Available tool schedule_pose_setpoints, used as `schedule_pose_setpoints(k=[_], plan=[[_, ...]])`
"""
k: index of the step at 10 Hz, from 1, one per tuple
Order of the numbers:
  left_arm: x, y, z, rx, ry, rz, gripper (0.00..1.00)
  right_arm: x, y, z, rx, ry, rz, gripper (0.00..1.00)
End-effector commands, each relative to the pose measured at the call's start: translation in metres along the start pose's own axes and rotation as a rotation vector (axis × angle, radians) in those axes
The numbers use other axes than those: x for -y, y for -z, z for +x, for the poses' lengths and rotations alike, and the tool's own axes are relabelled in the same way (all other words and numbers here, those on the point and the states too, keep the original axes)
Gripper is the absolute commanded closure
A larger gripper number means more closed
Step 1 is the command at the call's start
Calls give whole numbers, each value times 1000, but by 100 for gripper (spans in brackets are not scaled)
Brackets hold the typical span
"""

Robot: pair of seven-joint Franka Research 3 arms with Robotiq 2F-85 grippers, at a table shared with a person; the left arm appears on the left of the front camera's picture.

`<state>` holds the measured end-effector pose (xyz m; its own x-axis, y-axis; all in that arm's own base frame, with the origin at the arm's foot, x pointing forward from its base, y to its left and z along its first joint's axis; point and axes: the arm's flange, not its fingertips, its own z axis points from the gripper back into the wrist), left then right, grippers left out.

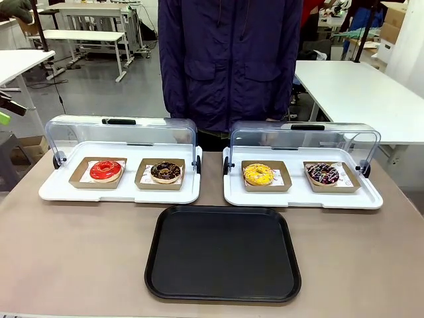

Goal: Move the second donut from the left to the tray.
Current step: Pick up the Paper togo box containing the Donut indicated by the person and place it on the Handle tray.

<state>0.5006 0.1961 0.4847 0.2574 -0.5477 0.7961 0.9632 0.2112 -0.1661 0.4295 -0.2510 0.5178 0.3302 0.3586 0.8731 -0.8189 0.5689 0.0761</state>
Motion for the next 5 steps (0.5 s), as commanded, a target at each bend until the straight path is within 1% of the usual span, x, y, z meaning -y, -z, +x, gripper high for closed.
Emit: schedule_pose_setpoints(k=[1, 2, 3, 4, 5], plan=[[0, -1, 2, 0, 10, -8, 0, 0, -4, 1, 43, -22, -21, 0], [0, -2, 2, -4, 6, 16, 0, -1, -3, 0, 44, -2, -50, 0], [0, 0, 0, 0, 0, 0, 0, -1, -3, 0, 49, 30, -34, 0], [0, 0, 0, 0, 0, 0, 0, 1, -6, -2, 14, 8, -19, 0], [0, 0, 0, 0, 0, 0, 0, 1, -6, -2, 14, 8, -19, 0]])
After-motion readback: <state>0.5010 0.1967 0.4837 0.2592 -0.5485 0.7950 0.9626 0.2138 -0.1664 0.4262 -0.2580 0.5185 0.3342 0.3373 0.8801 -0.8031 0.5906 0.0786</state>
